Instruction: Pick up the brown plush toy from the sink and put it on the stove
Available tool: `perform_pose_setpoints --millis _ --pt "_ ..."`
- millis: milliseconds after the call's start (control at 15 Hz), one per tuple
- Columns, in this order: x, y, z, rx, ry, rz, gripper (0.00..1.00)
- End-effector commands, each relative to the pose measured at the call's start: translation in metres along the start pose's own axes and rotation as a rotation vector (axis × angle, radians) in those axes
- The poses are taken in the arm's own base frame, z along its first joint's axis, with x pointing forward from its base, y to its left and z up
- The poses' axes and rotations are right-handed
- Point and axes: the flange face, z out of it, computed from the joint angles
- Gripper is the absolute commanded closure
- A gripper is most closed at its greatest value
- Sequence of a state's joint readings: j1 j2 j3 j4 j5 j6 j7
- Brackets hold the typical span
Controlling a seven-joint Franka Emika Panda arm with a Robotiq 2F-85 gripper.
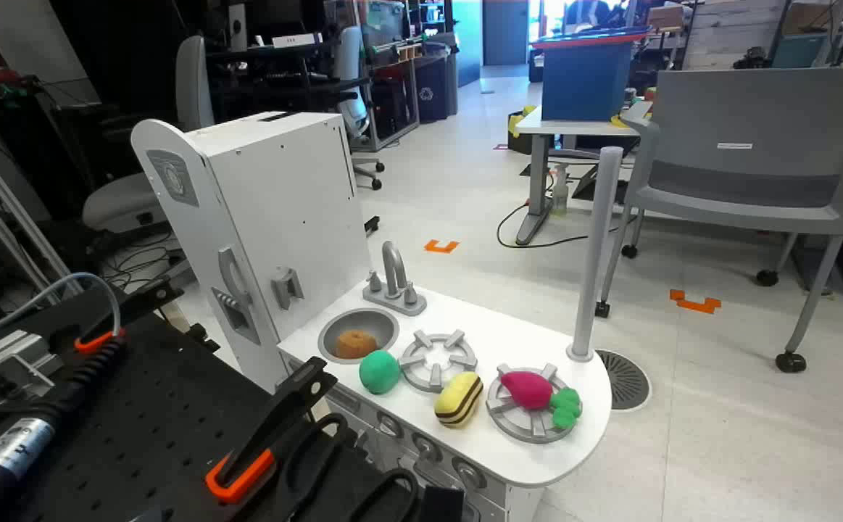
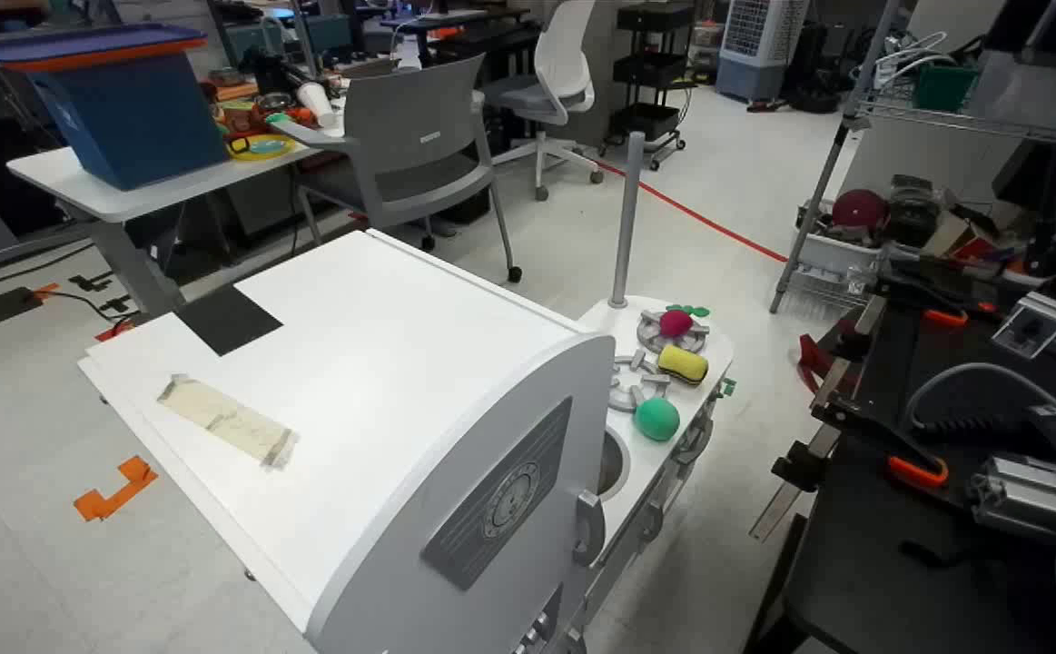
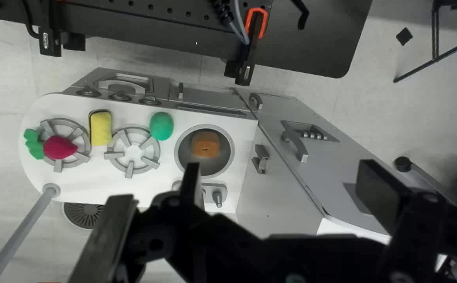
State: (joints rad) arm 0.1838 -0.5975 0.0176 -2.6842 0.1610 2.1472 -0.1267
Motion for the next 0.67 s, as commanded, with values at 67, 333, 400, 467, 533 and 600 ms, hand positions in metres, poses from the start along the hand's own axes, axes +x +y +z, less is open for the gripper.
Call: perform_pose_setpoints --millis 67,333,400,467,533,600 --pt "0.000 0.000 -0.001 0.000 -0.001 0.000 0.00" --pt "0.000 0.000 -0.001 0.000 -0.001 0.000 0.00" --pt "0.000 0.000 -0.001 0.000 -0.001 0.000 0.00" --pt "0.000 0.000 -0.001 0.000 -0.001 0.000 0.00" --pt "0.002 0.000 0.004 -0.011 -0.002 0.005 0.00" --pt "0.005 0.002 0.016 -0.024 -0.014 0.011 0.00"
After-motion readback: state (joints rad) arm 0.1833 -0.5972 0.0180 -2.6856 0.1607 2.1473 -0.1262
